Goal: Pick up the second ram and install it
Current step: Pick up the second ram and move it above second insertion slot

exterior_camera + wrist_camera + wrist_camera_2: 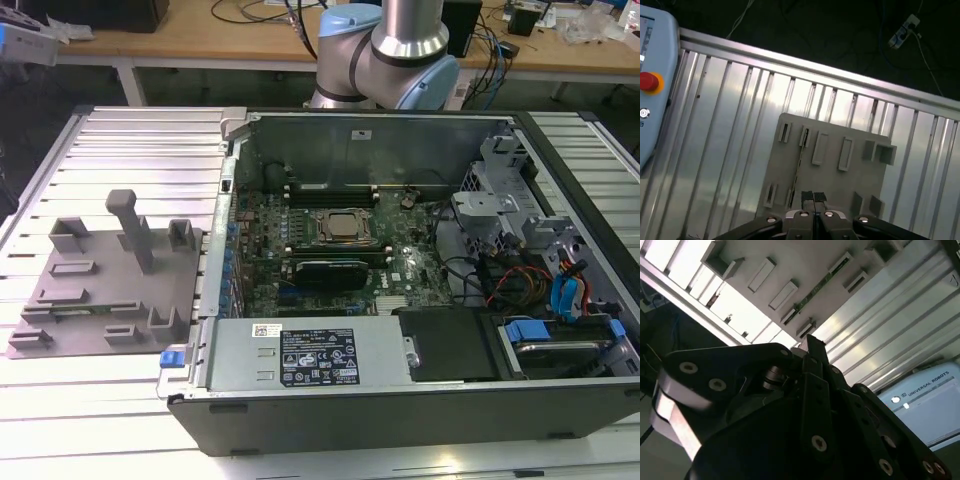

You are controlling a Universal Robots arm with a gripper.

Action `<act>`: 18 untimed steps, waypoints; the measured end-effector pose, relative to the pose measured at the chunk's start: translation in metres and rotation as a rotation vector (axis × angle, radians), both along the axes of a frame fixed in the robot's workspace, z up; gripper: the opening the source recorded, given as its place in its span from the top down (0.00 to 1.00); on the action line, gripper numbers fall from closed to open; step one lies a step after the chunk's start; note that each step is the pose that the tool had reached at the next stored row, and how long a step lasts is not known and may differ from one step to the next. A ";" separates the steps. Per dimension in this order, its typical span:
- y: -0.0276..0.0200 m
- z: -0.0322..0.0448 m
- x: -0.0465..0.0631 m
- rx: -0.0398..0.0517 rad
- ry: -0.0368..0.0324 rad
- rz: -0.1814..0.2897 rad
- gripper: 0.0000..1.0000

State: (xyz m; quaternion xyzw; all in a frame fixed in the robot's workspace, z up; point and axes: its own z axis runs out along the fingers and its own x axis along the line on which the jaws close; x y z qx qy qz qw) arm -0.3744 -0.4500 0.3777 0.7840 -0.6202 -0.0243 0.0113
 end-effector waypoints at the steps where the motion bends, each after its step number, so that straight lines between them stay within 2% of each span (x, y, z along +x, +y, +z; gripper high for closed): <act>1: 0.0000 -0.0003 0.000 -0.0002 -0.0001 -0.017 0.92; 2: -0.0001 -0.0009 0.000 -0.0006 -0.0001 -0.053 0.92; 4: -0.0001 -0.0015 0.000 -0.0011 -0.0001 -0.091 0.92; 7: -0.0001 -0.0028 0.000 -0.0012 -0.0001 -0.187 0.92; 9: 0.0000 -0.0031 0.000 -0.0011 -0.0002 -0.226 0.92; 10: -0.0001 -0.0032 0.000 -0.0013 0.0000 -0.261 0.92; 13: -0.0001 -0.0034 0.000 -0.0012 0.0000 -0.305 0.92; 15: -0.0001 -0.0039 0.000 -0.0014 0.0001 -0.366 0.92; 18: -0.0001 -0.0040 0.000 -0.0012 0.0000 -0.369 0.92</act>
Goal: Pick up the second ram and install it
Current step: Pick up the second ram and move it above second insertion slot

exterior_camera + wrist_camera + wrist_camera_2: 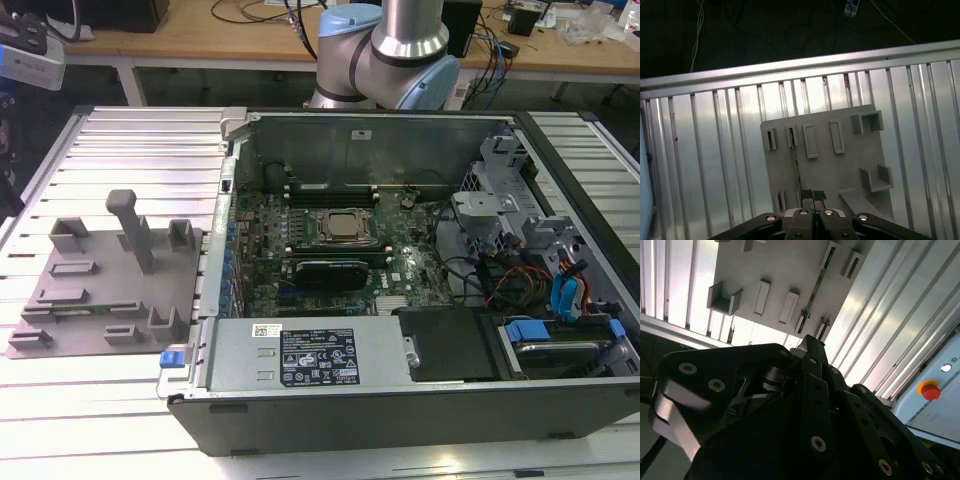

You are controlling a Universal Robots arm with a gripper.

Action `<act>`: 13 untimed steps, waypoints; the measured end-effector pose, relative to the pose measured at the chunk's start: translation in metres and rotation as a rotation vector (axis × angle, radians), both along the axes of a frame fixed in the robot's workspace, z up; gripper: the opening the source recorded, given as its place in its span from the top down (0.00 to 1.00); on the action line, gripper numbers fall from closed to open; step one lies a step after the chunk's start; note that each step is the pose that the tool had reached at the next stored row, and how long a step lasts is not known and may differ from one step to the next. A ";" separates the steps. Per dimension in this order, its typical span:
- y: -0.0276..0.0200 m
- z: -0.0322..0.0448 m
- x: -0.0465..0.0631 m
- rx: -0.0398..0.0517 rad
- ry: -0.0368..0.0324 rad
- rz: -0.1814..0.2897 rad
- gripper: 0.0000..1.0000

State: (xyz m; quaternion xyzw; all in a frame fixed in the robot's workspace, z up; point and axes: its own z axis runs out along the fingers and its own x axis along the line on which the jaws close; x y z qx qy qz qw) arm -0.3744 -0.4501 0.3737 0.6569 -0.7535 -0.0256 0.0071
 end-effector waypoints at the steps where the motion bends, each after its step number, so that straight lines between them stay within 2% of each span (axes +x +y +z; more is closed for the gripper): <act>1: 0.0000 0.0000 0.000 0.0000 0.0000 -0.001 0.86; 2: 0.0000 0.0000 0.000 0.0000 0.0000 -0.001 0.79; 3: 0.0000 0.0000 0.000 0.0000 0.0000 -0.001 0.79; 4: 0.0000 0.0000 0.000 0.0000 0.0000 -0.002 0.72; 7: 0.0000 -0.0014 0.000 -0.0001 0.0000 -0.003 0.72; 10: 0.0000 -0.0110 0.000 -0.0001 0.0000 -0.003 0.72; 13: 0.0000 -0.0159 0.000 -0.0001 0.0000 -0.003 0.72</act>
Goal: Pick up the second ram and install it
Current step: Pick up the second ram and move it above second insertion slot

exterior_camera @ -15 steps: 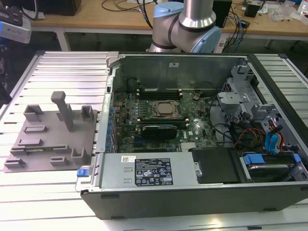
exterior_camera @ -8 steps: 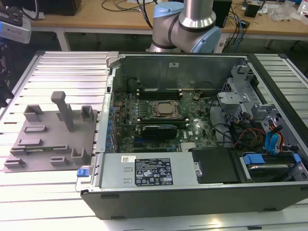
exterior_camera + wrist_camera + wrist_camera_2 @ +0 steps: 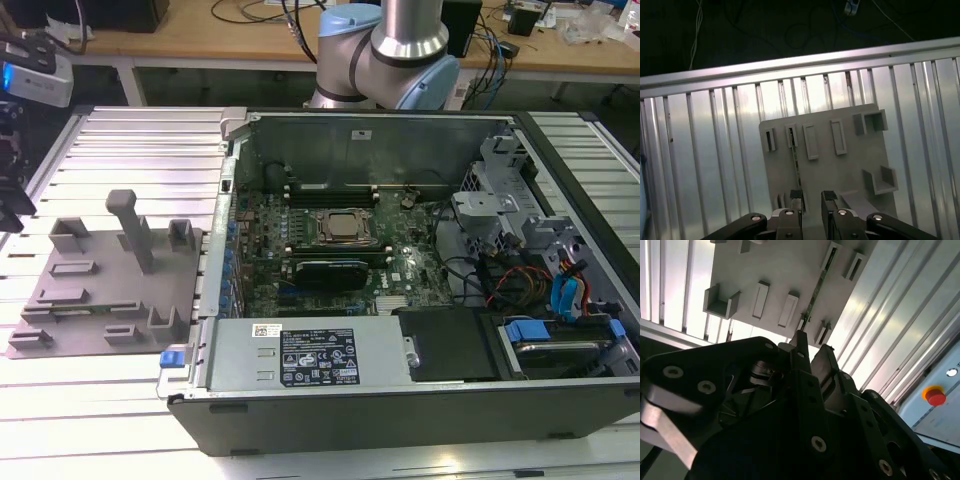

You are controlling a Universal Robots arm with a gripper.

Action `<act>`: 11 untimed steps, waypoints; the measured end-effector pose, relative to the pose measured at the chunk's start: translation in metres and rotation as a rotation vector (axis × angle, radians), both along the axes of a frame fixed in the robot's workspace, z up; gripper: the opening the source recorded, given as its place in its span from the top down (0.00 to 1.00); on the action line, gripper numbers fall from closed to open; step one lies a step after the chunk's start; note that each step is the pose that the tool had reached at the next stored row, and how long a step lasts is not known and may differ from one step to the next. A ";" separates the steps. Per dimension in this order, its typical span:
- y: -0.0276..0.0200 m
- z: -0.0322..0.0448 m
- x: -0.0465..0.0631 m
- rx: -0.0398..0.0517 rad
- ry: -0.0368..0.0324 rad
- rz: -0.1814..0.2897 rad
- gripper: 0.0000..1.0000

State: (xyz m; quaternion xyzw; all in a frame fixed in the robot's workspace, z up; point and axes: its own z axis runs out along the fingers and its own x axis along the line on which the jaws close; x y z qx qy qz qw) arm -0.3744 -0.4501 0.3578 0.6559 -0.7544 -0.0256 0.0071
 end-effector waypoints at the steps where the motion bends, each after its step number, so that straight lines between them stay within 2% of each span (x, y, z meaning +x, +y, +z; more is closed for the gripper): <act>1: 0.0000 -0.0016 0.000 0.0000 0.0000 0.000 0.72; 11: 0.0000 -0.0181 0.000 0.0000 0.0001 0.000 0.72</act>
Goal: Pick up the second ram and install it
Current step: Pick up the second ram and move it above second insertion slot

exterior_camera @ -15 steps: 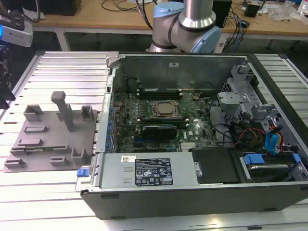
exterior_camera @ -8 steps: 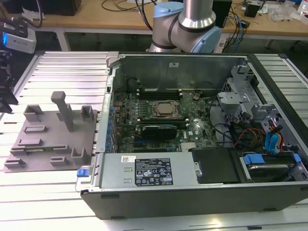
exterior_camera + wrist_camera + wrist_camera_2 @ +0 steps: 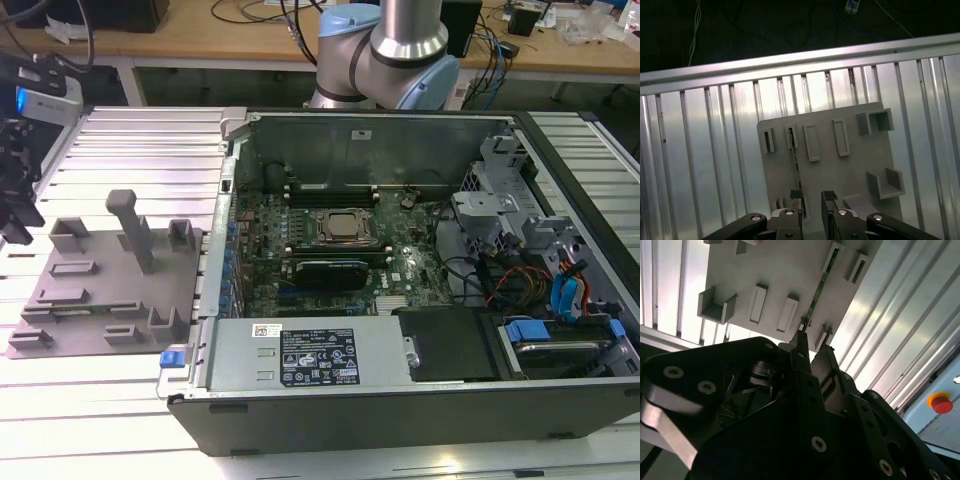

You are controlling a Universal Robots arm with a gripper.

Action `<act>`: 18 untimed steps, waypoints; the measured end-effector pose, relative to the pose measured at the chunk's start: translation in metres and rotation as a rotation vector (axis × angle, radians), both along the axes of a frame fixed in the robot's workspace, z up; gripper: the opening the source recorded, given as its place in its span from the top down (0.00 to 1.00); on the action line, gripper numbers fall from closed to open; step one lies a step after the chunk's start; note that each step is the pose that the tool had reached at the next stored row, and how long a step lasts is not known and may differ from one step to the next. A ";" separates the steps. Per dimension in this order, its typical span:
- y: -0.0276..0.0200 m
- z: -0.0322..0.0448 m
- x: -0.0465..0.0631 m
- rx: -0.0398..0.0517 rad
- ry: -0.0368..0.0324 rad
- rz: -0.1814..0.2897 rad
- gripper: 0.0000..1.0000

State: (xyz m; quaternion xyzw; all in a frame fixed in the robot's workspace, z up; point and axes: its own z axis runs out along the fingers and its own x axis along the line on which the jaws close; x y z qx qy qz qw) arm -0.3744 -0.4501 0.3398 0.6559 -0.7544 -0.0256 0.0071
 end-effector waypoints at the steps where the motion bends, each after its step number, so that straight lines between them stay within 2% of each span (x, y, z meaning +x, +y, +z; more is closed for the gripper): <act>1: 0.0000 -0.0018 0.000 0.0000 -0.0001 0.000 0.72; 3: 0.0000 -0.0078 0.000 0.0000 0.0000 0.000 0.72; 9: 0.0000 -0.0188 0.000 0.0000 0.0000 0.000 0.72; 18: 0.0000 -0.0312 0.000 0.0000 0.0000 0.000 0.72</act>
